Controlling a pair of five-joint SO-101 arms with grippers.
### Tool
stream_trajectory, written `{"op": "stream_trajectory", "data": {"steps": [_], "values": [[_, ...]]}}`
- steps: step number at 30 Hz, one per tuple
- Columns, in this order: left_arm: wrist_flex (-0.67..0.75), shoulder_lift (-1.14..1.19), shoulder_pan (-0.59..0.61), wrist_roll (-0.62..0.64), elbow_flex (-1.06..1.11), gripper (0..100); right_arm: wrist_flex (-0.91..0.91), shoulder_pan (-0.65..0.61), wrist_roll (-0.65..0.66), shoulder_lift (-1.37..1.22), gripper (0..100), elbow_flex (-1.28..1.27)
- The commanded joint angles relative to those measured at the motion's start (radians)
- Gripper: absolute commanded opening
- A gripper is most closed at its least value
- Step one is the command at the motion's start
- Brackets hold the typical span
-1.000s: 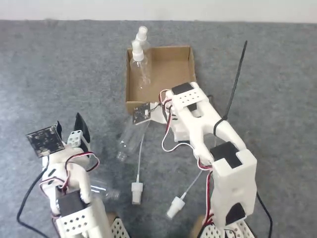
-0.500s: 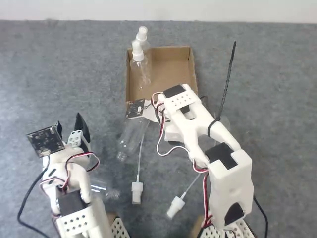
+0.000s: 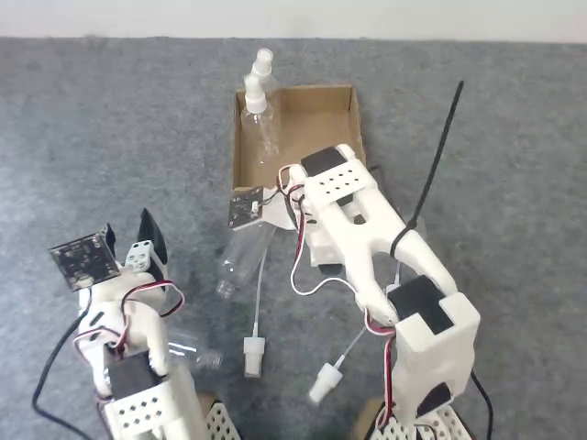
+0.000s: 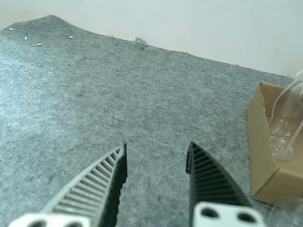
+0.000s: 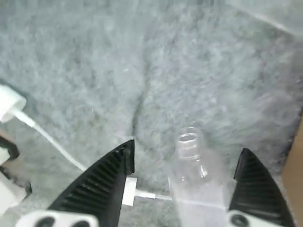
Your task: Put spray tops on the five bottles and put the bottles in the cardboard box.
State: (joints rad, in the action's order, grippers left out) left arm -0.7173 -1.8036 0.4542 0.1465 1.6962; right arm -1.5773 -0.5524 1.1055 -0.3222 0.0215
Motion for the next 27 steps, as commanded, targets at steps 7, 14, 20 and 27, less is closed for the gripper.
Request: {"op": "stream_trajectory", "data": {"steps": [7,14,20,27], "values": [[0.006,-0.015,0.005,0.000,-0.012,20,-0.022,0.110,0.147,0.068,30.8,0.051],[0.006,-0.015,0.005,0.000,-0.012,20,0.024,0.131,0.193,0.071,30.7,-0.017],[0.006,-0.015,0.005,0.000,-0.012,20,0.142,0.160,0.222,0.068,30.7,-0.107],[0.006,-0.015,0.005,0.000,-0.012,20,0.200,0.211,0.250,0.068,30.7,-0.164]]}}
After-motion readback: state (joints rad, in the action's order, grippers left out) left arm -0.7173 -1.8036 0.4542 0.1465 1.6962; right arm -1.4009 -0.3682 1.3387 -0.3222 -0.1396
